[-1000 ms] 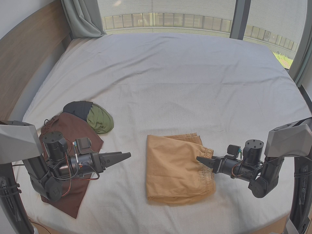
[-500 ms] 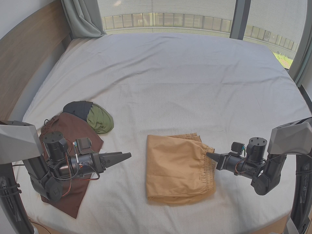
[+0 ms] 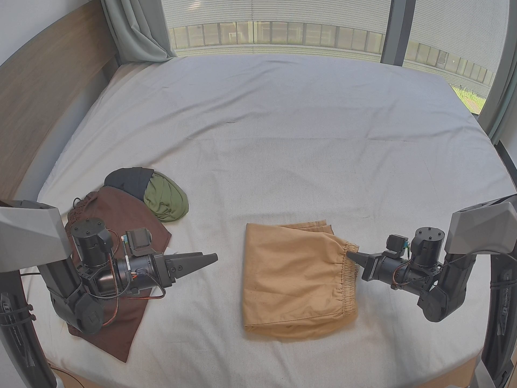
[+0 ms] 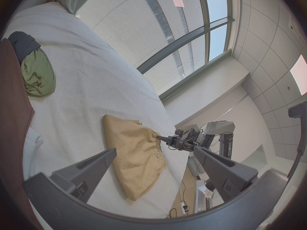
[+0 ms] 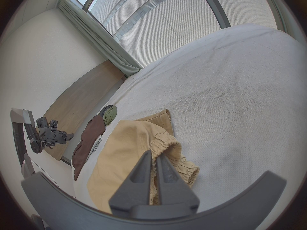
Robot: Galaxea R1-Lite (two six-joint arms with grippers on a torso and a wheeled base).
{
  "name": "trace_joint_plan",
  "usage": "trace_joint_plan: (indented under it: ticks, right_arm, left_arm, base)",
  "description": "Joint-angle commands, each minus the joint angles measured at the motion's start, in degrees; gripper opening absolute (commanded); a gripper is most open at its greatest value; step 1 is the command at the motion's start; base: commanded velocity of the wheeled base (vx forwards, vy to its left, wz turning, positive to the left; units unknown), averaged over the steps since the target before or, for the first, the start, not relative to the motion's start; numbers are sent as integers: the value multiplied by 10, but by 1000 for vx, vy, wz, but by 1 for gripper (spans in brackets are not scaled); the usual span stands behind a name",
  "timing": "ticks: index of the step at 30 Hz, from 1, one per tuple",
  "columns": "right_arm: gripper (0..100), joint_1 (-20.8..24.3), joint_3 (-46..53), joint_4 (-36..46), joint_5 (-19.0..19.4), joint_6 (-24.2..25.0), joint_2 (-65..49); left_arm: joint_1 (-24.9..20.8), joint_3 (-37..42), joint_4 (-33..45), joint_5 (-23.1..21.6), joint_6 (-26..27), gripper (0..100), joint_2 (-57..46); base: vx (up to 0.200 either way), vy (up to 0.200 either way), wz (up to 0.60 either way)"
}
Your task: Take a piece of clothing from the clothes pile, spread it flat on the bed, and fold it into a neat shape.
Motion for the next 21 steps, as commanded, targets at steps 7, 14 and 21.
trace_joint_plan:
  ticks: [7, 14, 21]
  right_arm:
    - [100, 5, 31, 0, 0, -12, -27]
    - [100, 2, 86, 1, 20, -28, -46]
    - [100, -1, 124, 2, 35, -58, -39]
  left_arm:
    - [0, -1, -1, 0, 0, 100, 1]
    - [0, 1, -1, 0, 1, 100, 3]
    - [0, 1, -1, 0, 1, 100, 3]
  base:
    - [0, 0, 0]
    - [0, 0, 0]
    - [0, 0, 0]
